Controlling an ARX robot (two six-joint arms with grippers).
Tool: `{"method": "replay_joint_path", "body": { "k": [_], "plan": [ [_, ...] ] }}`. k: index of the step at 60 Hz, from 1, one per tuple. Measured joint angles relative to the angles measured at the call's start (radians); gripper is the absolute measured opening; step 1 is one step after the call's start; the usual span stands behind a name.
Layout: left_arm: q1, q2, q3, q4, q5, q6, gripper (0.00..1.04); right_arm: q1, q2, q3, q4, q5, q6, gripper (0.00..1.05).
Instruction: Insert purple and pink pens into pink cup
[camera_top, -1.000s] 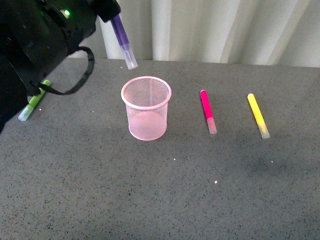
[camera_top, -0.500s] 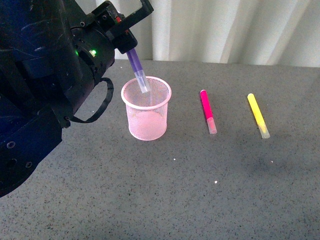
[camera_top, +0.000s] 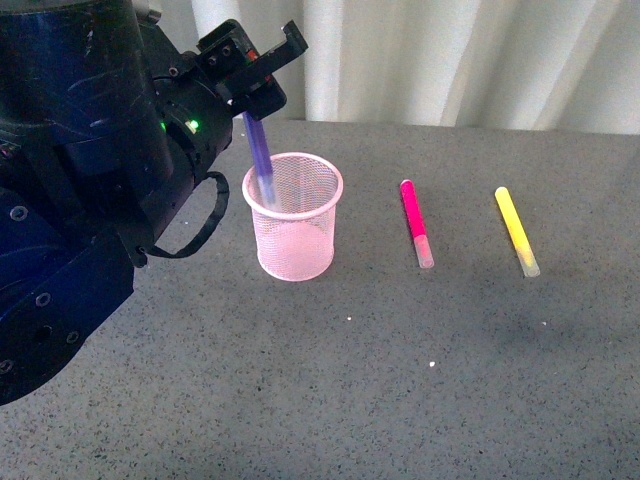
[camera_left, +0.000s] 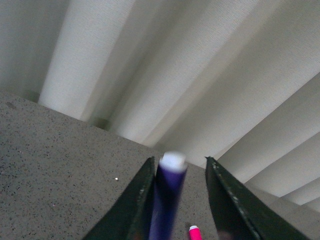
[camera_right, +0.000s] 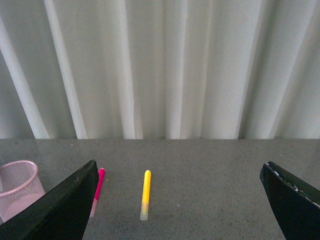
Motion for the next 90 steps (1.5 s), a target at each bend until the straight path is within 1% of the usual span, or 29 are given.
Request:
{"method": "replay_joint_path", "body": {
  "k": [1,4,6,10,16,17,20,21,24,27,34,37,40,44,48,51,54,57,61,63,67,70,71,77,79,82,87,88,90],
  "plan": [
    [0.0,0.002,0.001,0.0,0.0,0.0,0.42,0.0,0.0,0.0,0.0,0.0,0.0,0.98],
    [0.0,0.003,0.002,0.0,0.0,0.0,0.52,0.0,0.0,0.0,0.0,0.0,0.0,0.98],
    [0.0,0.004,0.003,0.0,0.0,0.0,0.56,0.0,0.0,0.0,0.0,0.0,0.0,0.98],
    [0.0,0.005,0.003,0.0,0.0,0.0,0.7,0.0,0.0,0.0,0.0,0.0,0.0,0.98],
    [0.002,0.005,0.004,0.001,0.001,0.0,0.87,0.0,0.0,0.0,0.0,0.0,0.0,0.98],
    [0.002,0.005,0.004,0.001,0.001,0.0,0.89,0.0,0.0,0.0,0.0,0.0,0.0,0.98],
    [0.011,0.005,0.01,0.0,0.012,0.002,0.99,0.0,0.0,0.0,0.0,0.0,0.0,0.98],
    [0.016,0.005,0.014,-0.002,0.024,0.003,1.0,0.0,0.0,0.0,0.0,0.0,0.0,0.98],
    [0.034,-0.01,0.018,-0.026,0.052,0.003,0.98,0.0,0.0,0.0,0.0,0.0,0.0,0.98],
    [0.053,-0.032,0.018,-0.052,0.076,0.006,0.98,0.0,0.0,0.0,0.0,0.0,0.0,0.98],
    [0.15,-0.21,-0.023,-0.248,0.261,0.051,0.98,0.0,0.0,0.0,0.0,0.0,0.0,0.98],
    [0.18,-0.268,-0.039,-0.301,0.323,0.069,0.98,0.0,0.0,0.0,0.0,0.0,0.0,0.98],
    [0.241,-0.375,-0.071,-0.404,0.451,0.113,0.98,0.0,0.0,0.0,0.0,0.0,0.0,0.98],
    [0.344,-0.539,-0.134,-0.546,0.658,0.188,0.98,0.0,0.0,0.0,0.0,0.0,0.0,0.98],
    [0.438,-0.661,-0.176,-0.654,0.789,0.246,0.98,0.0,0.0,0.0,0.0,0.0,0.0,0.98],
    [0.513,-0.732,-0.201,-0.709,0.825,0.263,0.98,0.0,0.0,0.0,0.0,0.0,0.0,0.98],
    [0.616,-0.798,-0.242,-0.71,0.869,0.262,0.98,0.0,0.0,0.0,0.0,0.0,0.0,0.98],
    [0.692,-0.845,-0.282,-0.727,0.884,0.261,0.98,0.0,0.0,0.0,0.0,0.0,0.0,0.98],
    [0.738,-0.872,-0.311,-0.733,0.911,0.258,0.98,0.0,0.0,0.0,0.0,0.0,0.0,0.98],
    [0.748,-0.878,-0.326,-0.724,0.883,0.274,0.96,0.0,0.0,0.0,0.0,0.0,0.0,0.98],
    [0.746,-0.89,-0.405,-0.563,0.689,0.365,0.84,0.0,0.0,0.0,0.0,0.0,0.0,0.98],
    [0.739,-0.896,-0.451,-0.489,0.616,0.42,0.77,0.0,0.0,0.0,0.0,0.0,0.0,0.98],
    [0.732,-0.904,-0.477,-0.458,0.589,0.444,0.73,0.0,0.0,0.0,0.0,0.0,0.0,0.98],
    [0.692,-0.958,-0.552,-0.439,0.527,0.497,0.57,0.0,0.0,0.0,0.0,0.0,0.0,0.98],
    [0.67,-0.991,-0.579,-0.447,0.508,0.509,0.5,0.0,0.0,0.0,0.0,0.0,0.0,0.98],
    [0.651,-1.023,-0.601,-0.457,0.491,0.519,0.43,0.0,0.0,0.0,0.0,0.0,0.0,0.98],
    [0.612,-1.096,-0.642,-0.485,0.458,0.532,0.26,0.0,0.0,0.0,0.0,0.0,0.0,0.98],
    [0.61,-1.1,-0.644,-0.487,0.457,0.532,0.25,0.0,0.0,0.0,0.0,0.0,0.0,0.98],
    [0.6,-1.123,-0.655,-0.499,0.446,0.533,0.2,0.0,0.0,0.0,0.0,0.0,0.0,0.98]
  ]
}}
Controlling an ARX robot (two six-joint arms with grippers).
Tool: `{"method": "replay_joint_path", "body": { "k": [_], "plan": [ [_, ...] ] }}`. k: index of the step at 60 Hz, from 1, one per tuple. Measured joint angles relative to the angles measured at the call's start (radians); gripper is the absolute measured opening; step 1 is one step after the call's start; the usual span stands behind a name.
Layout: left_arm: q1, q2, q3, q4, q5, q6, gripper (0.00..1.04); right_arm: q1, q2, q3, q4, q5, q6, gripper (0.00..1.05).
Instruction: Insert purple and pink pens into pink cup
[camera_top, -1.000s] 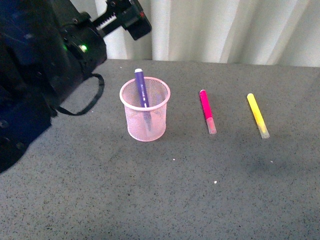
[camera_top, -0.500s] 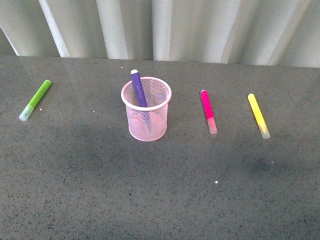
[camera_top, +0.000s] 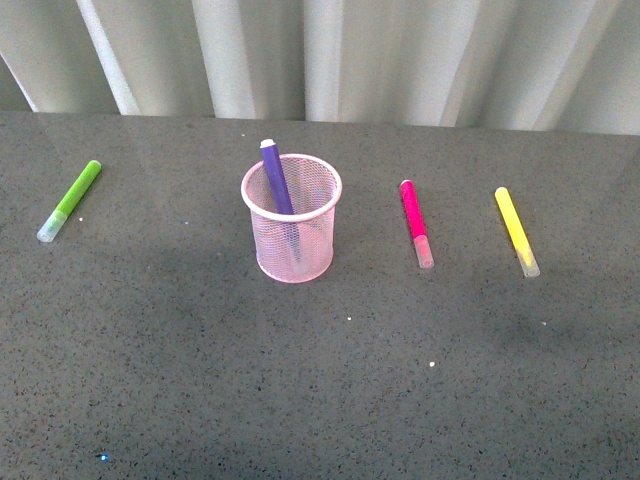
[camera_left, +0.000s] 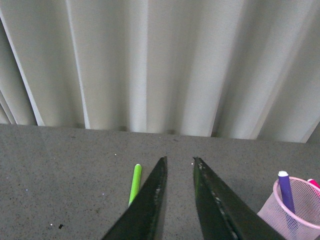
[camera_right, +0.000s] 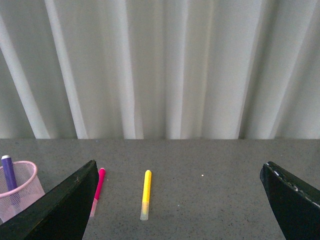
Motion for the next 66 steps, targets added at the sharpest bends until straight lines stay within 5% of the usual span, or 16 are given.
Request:
{"method": "replay_joint_path", "body": {
  "k": [5,30,66],
  "plan": [
    [-0.029,-0.07,-0.032,-0.039,-0.031,0.003,0.03,0.0,0.0,0.0,0.0,0.0,0.0,0.98],
    [-0.185,-0.366,-0.135,-0.23,-0.183,0.011,0.04,0.0,0.0,0.0,0.0,0.0,0.0,0.98],
    [-0.19,-0.724,-0.137,-0.563,-0.186,0.011,0.04,0.0,0.0,0.0,0.0,0.0,0.0,0.98]
  ]
}}
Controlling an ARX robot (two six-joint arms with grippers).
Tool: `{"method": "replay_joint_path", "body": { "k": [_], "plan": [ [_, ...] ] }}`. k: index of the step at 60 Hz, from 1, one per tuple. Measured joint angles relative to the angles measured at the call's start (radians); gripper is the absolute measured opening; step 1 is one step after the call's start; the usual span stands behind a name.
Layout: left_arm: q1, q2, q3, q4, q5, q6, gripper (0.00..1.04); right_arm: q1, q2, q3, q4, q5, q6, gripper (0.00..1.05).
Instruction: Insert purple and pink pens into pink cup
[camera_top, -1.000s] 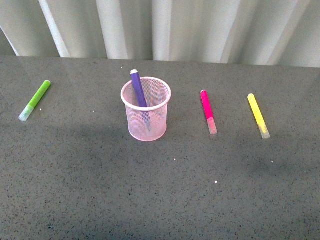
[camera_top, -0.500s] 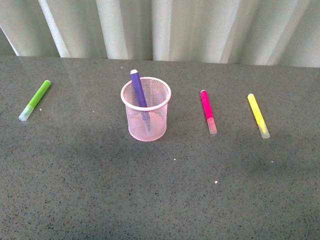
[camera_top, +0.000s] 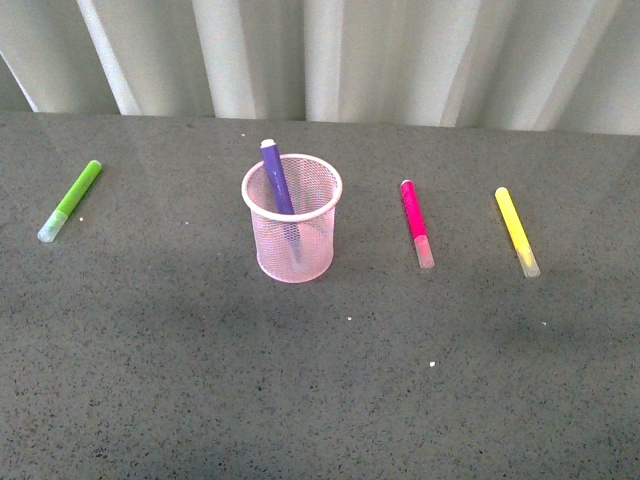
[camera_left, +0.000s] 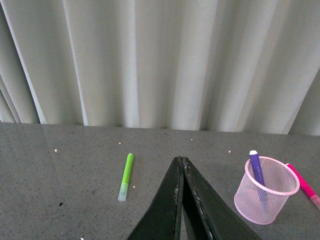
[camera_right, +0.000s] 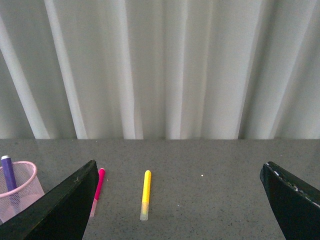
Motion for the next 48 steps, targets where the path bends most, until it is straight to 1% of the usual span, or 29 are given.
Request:
{"method": "replay_joint_path", "body": {
  "k": [11,29,33,35,48],
  "plan": [
    [0.0,-0.079,0.0,-0.078,0.0,0.0,0.04,0.0,0.0,0.0,0.0,0.0,0.0,0.98],
    [0.0,-0.161,0.0,-0.16,0.0,0.0,0.04,0.0,0.0,0.0,0.0,0.0,0.0,0.98],
    [0.0,-0.254,0.0,-0.287,0.0,0.0,0.04,0.0,0.0,0.0,0.0,0.0,0.0,0.98],
    [0.0,-0.285,0.0,-0.317,-0.001,0.0,0.04,0.0,0.0,0.0,0.0,0.0,0.0,0.98],
    [0.0,-0.324,0.0,-0.33,-0.001,0.0,0.04,0.0,0.0,0.0,0.0,0.0,0.0,0.98]
  ]
}}
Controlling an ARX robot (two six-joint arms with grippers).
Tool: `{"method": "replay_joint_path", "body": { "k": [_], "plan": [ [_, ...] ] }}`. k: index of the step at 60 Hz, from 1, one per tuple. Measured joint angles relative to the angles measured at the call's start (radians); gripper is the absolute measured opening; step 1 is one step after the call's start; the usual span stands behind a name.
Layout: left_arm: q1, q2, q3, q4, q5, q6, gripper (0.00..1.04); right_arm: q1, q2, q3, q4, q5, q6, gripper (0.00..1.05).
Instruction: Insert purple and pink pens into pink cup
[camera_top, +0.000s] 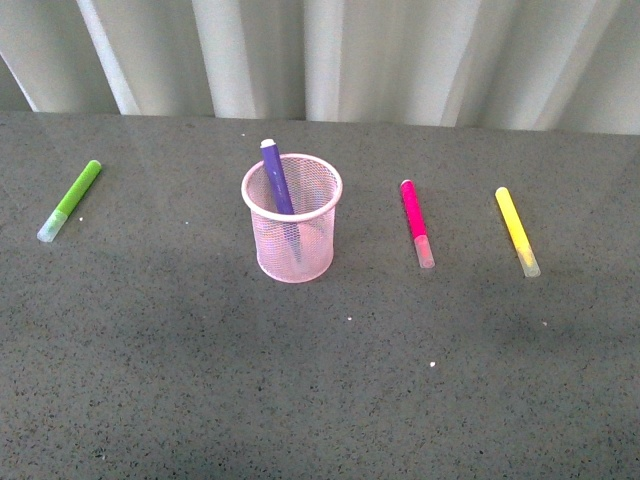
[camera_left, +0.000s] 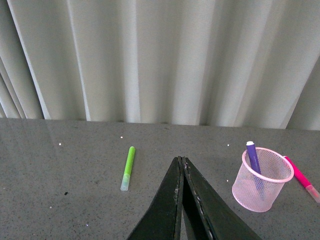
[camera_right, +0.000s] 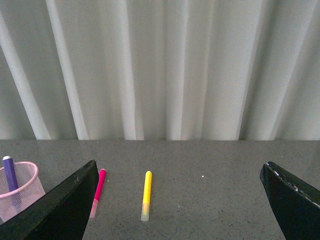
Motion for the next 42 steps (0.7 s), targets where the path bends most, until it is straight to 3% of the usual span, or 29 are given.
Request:
{"method": "replay_joint_path", "body": {
  "k": [26,27,30,33,35,42],
  "plan": [
    [0.0,-0.001,0.0,-0.002,0.0,0.0,0.8,-0.001,0.001,0.0,-0.001,-0.006,-0.001,0.98],
    [0.0,0.0,0.0,-0.002,0.0,0.0,0.82,-0.006,0.005,0.002,-0.004,-0.026,-0.004,0.98],
    [0.0,-0.001,0.0,-0.002,-0.001,0.0,0.91,-0.066,0.06,0.018,-0.006,-0.211,-0.014,0.98],
    [0.0,-0.001,0.0,-0.002,0.002,0.0,0.99,-0.128,0.173,0.047,0.075,-0.387,-0.009,0.98],
    [0.0,-0.001,0.0,-0.002,0.002,0.003,1.0,-0.148,0.253,0.072,0.151,-0.45,-0.002,0.98],
    [0.0,-0.001,0.0,-0.002,0.0,0.003,0.98,-0.131,0.621,0.208,0.505,-0.385,0.003,0.98]
  ]
}}
